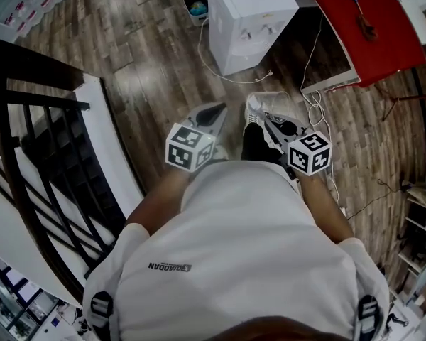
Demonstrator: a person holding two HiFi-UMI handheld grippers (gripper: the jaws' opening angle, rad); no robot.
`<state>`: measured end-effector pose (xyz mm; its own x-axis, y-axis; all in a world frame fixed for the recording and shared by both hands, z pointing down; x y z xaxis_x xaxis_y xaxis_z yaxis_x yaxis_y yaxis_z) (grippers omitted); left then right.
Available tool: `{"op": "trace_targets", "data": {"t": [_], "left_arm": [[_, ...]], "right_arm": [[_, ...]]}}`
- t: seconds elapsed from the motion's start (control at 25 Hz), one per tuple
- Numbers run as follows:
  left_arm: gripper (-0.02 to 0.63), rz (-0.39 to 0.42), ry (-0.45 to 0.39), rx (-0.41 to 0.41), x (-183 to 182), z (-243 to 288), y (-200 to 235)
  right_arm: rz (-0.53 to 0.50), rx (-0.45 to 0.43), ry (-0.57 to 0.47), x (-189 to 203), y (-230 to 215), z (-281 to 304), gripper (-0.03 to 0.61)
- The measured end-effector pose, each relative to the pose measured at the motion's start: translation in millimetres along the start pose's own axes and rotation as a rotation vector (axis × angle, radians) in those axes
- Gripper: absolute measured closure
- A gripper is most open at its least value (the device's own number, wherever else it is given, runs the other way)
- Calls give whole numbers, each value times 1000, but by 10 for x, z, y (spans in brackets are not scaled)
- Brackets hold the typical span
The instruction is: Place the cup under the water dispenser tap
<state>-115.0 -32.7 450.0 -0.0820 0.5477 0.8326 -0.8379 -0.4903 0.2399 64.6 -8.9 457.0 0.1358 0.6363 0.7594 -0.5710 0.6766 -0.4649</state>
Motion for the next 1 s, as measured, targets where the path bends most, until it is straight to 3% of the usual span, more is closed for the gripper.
{"op": "trace_targets", "data": {"t": [0.36,0.68,1.0], "left_arm": [[617,-59,8,-111,52,27,224],[617,-51,-4,-161,-237,285,311],[617,-53,102,-194,-288,821,541]], "right_arm": [[-44,-56,68,-140,-374,277,538],[-65,-80,108,-271,-795,428,538],[-61,-54,241,-110,-1601,918,538]]}}
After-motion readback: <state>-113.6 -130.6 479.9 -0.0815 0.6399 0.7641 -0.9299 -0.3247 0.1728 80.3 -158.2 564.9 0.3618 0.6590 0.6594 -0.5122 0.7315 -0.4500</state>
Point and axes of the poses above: the fingertips, and each gripper's own axes: z forward along the fingers, y to its left, x out of its underside, the point moved 5 cm from there along -z, backward along the fingers, and after that the axes turned 13 degrees about -x, right-handed, at the moved point
